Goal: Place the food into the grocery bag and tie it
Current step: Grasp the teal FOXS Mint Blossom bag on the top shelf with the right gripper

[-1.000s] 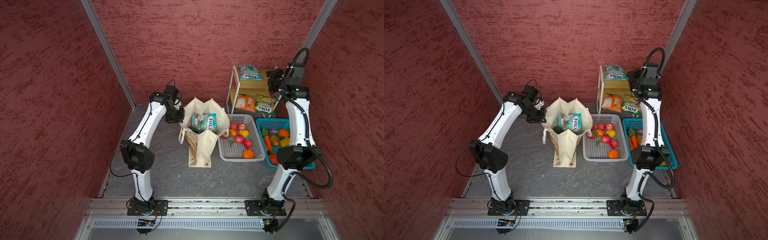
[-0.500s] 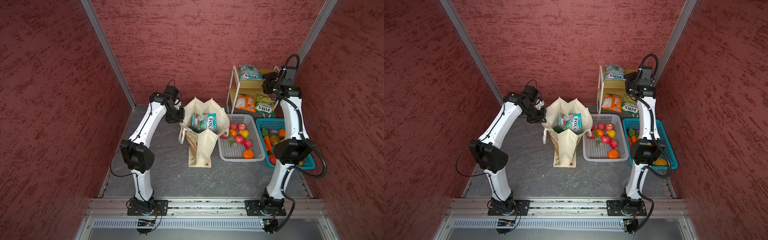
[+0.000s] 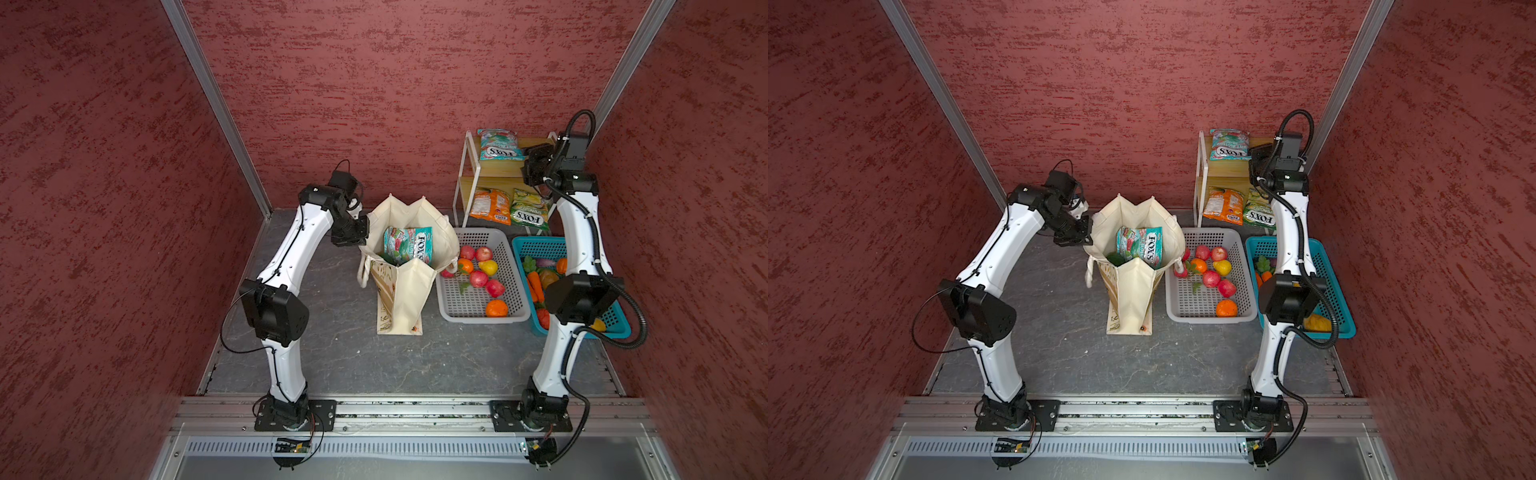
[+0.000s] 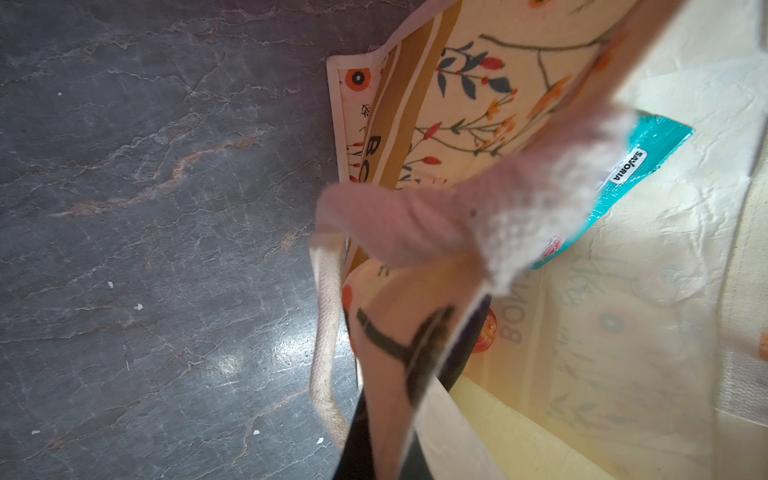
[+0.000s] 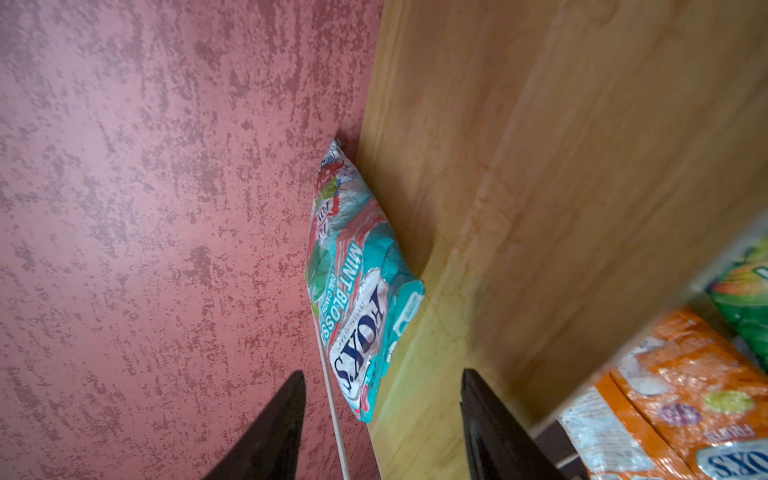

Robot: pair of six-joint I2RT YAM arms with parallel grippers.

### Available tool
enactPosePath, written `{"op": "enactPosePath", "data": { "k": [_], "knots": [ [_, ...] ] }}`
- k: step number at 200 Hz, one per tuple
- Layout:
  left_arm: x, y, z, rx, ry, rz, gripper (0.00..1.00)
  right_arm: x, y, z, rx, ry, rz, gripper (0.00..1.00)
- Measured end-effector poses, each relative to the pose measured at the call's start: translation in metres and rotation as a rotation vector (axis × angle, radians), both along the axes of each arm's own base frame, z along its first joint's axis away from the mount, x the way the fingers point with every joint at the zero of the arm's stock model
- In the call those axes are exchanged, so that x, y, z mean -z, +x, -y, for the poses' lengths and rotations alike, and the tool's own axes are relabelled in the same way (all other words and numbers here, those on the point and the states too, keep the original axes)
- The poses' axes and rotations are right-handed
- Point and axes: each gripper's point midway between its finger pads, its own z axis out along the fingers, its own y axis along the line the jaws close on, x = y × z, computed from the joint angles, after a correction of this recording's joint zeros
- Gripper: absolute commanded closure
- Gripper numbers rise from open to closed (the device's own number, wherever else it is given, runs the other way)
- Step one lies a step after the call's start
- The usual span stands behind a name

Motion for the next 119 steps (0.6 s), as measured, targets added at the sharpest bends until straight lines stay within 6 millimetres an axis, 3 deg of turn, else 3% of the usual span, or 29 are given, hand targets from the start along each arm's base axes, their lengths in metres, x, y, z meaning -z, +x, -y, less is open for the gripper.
{"op": "enactPosePath", "data": {
  "k": [17, 119],
  "knots": [
    [0.000, 0.000, 0.000, -0.001, -0.002, -0.001, 0.98, 0.008, 0.005, 0.001, 0.003, 0.010, -0.009, 0.41],
    [0.002, 0.007, -0.003, -0.011, -0.011, -0.005, 0.98, 0.010, 0.026, 0.003, 0.068, 0.025, 0.036, 0.49]
  ]
}}
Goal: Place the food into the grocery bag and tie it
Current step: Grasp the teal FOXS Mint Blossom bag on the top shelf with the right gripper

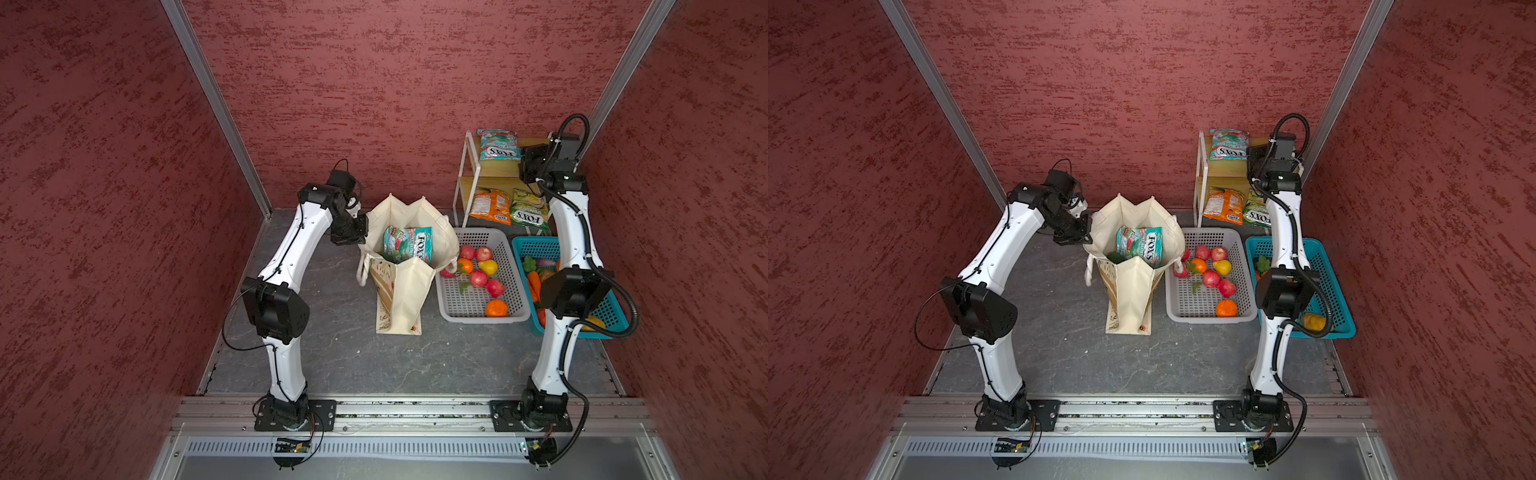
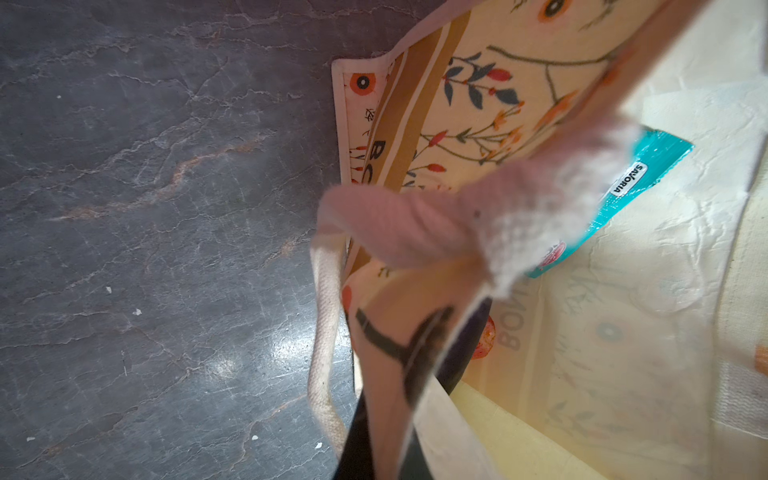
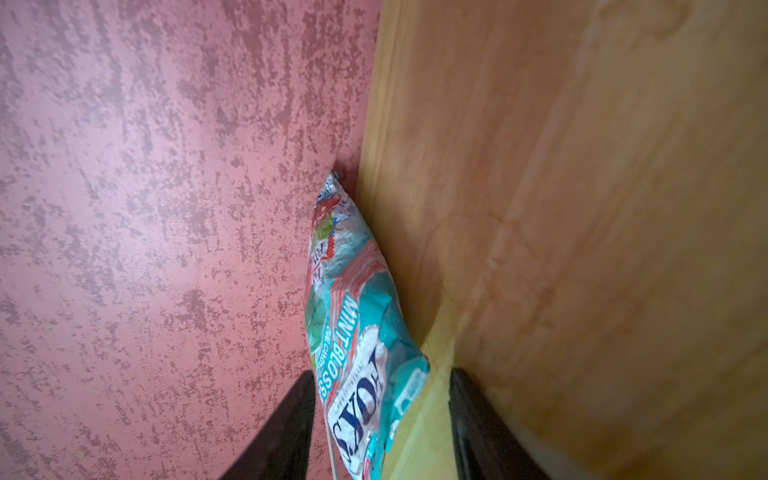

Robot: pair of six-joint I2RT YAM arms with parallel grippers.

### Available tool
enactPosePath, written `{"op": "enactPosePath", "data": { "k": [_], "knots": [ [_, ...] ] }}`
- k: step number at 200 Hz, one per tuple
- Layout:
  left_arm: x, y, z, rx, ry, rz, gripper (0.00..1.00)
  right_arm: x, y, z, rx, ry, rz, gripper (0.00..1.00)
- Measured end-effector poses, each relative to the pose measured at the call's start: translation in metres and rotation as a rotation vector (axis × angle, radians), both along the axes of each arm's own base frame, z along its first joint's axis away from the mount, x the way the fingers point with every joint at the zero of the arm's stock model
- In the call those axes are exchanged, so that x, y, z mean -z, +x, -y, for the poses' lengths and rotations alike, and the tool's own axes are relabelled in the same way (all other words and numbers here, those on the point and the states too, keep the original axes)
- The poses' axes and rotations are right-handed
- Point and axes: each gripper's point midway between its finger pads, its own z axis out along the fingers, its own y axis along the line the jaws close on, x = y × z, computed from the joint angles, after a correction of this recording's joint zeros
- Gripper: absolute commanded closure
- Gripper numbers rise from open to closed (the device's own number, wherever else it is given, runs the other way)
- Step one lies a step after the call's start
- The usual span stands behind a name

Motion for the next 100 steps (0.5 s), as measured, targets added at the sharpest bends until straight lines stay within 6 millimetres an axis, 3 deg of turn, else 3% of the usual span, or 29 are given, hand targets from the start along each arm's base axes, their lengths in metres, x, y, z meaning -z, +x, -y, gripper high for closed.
{"op": "enactPosePath", "data": {
  "k": [100],
  "knots": [
    [-0.0019, 0.0050, -0.0025, -0.008, -0.005, 0.006, 0.98, 0.0099, 0.0046, 0.0041, 0.110, 0.012, -0.021, 0.71]
  ]
}}
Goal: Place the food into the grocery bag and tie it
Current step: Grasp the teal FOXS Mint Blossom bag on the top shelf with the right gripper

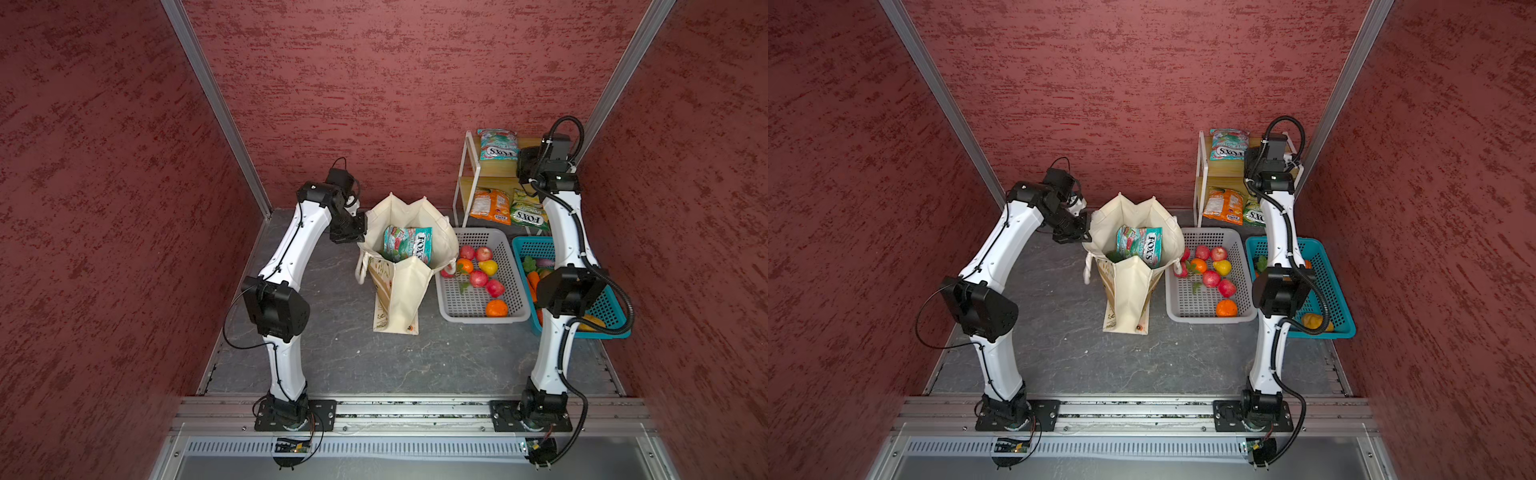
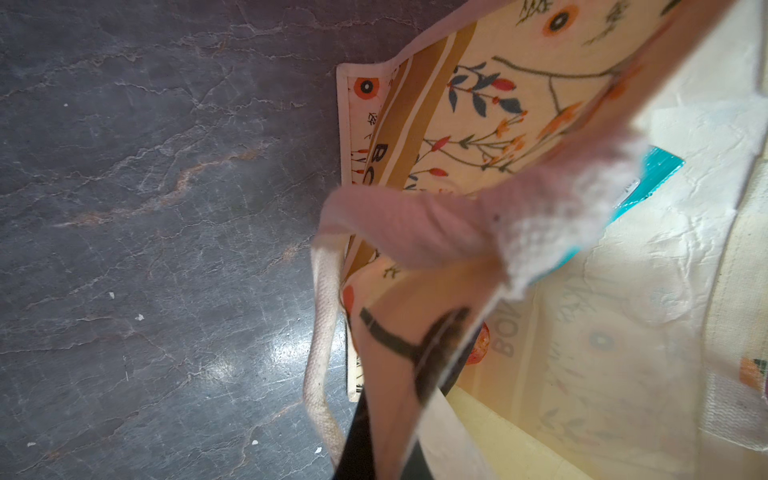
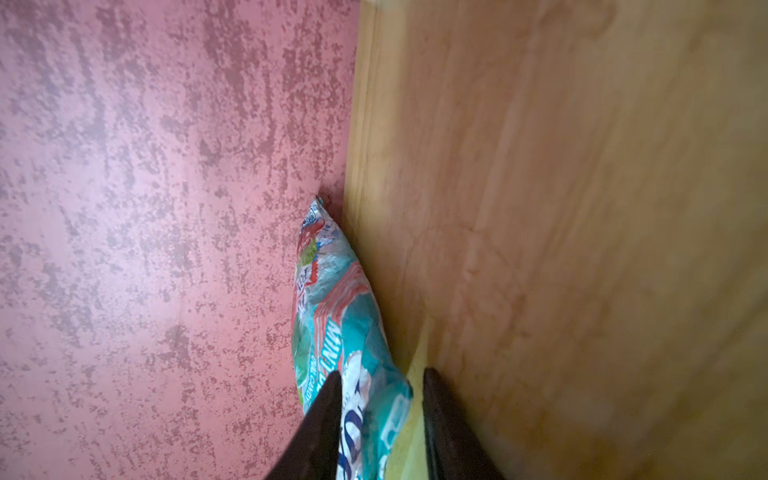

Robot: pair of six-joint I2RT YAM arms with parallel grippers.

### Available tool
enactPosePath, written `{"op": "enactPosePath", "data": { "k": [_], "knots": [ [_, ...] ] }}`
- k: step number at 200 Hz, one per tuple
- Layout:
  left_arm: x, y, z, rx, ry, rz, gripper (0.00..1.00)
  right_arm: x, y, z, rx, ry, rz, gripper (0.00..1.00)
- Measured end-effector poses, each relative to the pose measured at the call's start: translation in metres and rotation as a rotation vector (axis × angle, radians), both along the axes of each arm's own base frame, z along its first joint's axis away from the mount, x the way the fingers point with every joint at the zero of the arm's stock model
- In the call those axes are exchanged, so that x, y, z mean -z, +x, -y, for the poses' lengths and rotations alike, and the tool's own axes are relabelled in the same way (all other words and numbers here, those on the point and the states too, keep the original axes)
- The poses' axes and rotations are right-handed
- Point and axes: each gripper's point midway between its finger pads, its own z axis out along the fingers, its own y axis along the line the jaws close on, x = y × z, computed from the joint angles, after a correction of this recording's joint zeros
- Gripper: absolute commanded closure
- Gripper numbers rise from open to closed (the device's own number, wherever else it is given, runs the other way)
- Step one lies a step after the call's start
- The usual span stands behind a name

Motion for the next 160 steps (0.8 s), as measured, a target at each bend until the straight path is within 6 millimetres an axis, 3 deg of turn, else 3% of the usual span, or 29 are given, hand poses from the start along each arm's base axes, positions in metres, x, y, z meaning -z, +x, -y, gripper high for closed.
{"op": "enactPosePath", "data": {
  "k": [126, 160],
  "knots": [
    [0.004, -0.004, -0.010, -0.017, 0.003, -0.006, 0.98, 0.010, 0.003, -0.003, 0.065, 0.002, -0.021, 1.00],
    [0.004, -0.008, -0.012, -0.019, 0.002, -0.002, 0.98, 0.010, 0.002, -0.004, 0.074, -0.011, -0.022, 1.00]
  ]
}}
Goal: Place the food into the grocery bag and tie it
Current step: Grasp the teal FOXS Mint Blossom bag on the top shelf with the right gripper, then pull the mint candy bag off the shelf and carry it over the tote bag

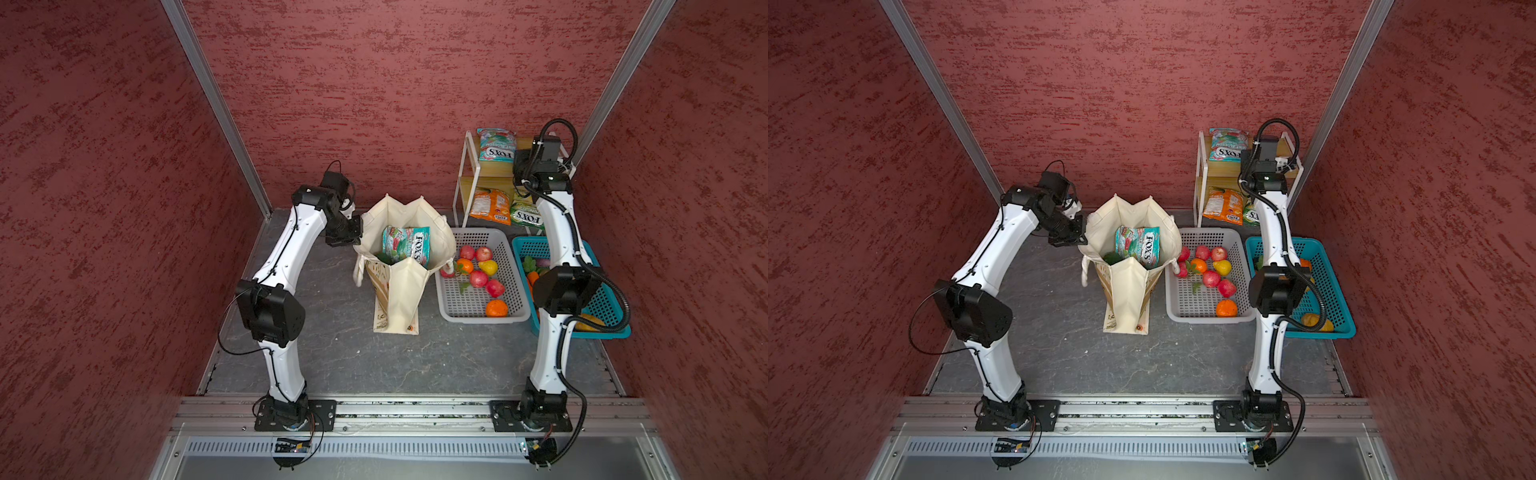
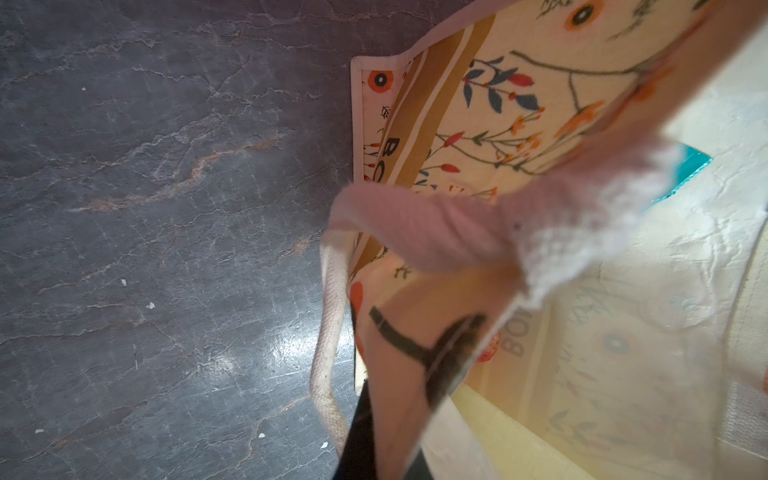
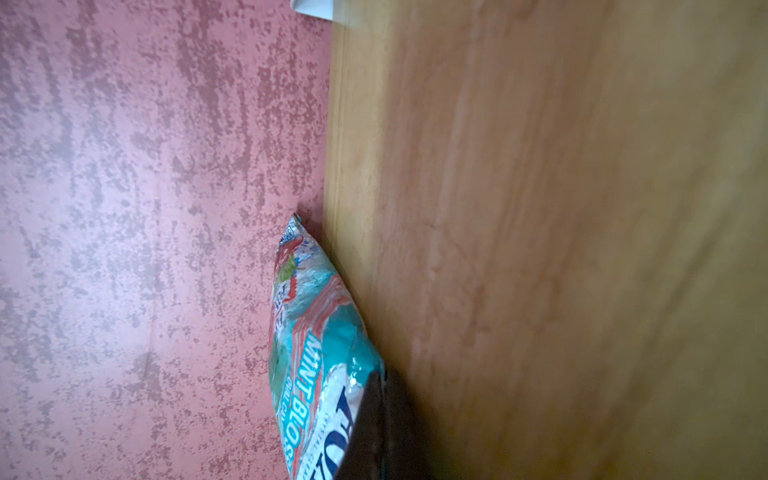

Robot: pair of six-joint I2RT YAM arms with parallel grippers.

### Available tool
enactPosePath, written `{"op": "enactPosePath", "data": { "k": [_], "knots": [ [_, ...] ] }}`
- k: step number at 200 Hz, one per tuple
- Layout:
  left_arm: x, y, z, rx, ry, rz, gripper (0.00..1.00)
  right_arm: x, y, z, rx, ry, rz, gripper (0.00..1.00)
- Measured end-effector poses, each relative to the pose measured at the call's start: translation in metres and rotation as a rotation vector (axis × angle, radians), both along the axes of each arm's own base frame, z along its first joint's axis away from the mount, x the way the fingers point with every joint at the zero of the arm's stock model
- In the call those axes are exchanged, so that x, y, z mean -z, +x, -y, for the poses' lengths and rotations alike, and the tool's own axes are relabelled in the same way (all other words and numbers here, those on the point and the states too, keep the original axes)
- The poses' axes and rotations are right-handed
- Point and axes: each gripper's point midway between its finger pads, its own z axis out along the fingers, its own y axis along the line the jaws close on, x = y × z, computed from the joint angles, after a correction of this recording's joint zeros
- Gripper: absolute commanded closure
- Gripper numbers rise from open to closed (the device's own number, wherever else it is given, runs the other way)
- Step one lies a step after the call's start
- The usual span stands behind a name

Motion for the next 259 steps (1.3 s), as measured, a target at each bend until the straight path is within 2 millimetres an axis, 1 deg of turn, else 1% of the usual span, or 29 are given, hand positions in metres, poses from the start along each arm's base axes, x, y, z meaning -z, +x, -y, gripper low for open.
{"op": "enactPosePath", "data": {
  "k": [40, 59, 80, 124, 151, 172, 227, 241, 259],
  "knots": [
    [0.000, -0.002, -0.001, -0.002, -0.001, 0.005, 0.98, -0.002, -0.003, 0.000, 0.002, -0.030, -0.010, 1.00],
    [0.000, -0.002, -0.002, -0.004, -0.001, 0.006, 0.98, -0.008, -0.007, -0.001, -0.005, -0.047, -0.010, 1.00],
    [0.000, -0.002, -0.002, -0.004, -0.001, 0.005, 0.98, -0.026, -0.016, -0.002, -0.011, -0.067, 0.014, 1.00],
    [0.002, -0.004, -0.004, -0.005, -0.001, 0.007, 0.98, -0.088, -0.049, -0.007, -0.033, -0.097, 0.117, 1.00],
    [0.001, -0.007, -0.004, -0.005, -0.002, 0.010, 0.98, -0.114, -0.065, -0.011, -0.052, -0.111, 0.163, 1.00],
    [0.001, -0.007, -0.004, -0.005, -0.002, 0.011, 0.98, -0.124, -0.071, -0.016, -0.074, -0.124, 0.181, 1.00],
    [0.001, -0.008, -0.004, -0.005, -0.006, 0.010, 0.98, -0.133, -0.077, -0.040, -0.174, -0.180, 0.197, 1.00],
    [0.001, -0.008, -0.004, -0.004, -0.007, 0.010, 0.97, -0.138, -0.080, -0.047, -0.201, -0.203, 0.207, 1.00],
    [0.001, -0.008, -0.004, -0.004, -0.008, 0.009, 0.98, -0.150, -0.090, -0.057, -0.235, -0.228, 0.231, 1.00]
  ]
}}
